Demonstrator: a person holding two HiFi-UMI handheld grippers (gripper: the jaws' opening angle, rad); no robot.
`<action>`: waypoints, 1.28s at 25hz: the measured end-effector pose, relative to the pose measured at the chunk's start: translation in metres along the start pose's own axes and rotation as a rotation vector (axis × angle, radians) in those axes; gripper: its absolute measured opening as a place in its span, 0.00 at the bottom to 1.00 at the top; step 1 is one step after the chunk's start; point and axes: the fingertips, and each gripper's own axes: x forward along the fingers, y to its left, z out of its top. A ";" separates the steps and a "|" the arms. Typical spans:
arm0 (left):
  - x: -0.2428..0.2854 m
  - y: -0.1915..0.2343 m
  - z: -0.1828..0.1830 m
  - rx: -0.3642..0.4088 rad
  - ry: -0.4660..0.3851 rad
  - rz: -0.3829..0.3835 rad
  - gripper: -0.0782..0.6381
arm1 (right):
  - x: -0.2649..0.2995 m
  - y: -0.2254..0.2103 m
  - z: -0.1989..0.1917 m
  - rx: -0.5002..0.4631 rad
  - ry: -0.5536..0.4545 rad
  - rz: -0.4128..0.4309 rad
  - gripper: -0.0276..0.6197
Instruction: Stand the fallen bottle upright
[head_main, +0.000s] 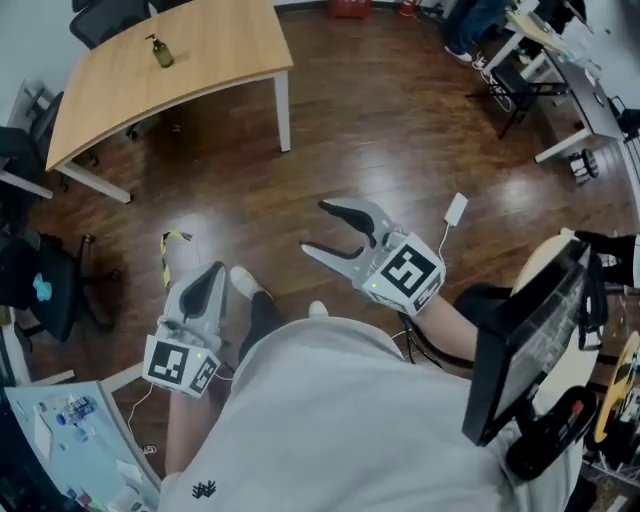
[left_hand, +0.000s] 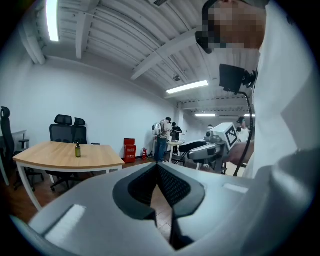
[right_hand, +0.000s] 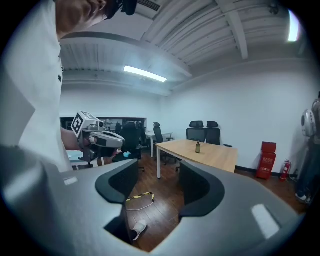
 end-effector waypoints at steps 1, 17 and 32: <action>-0.002 -0.009 -0.002 0.002 0.008 0.000 0.11 | -0.007 0.003 0.001 -0.009 -0.005 0.003 0.45; 0.006 -0.029 0.004 0.035 0.008 -0.021 0.11 | -0.026 0.015 0.016 -0.090 -0.040 -0.005 0.43; 0.030 0.110 0.006 -0.010 -0.018 -0.018 0.11 | 0.104 -0.028 0.045 -0.104 0.013 -0.002 0.41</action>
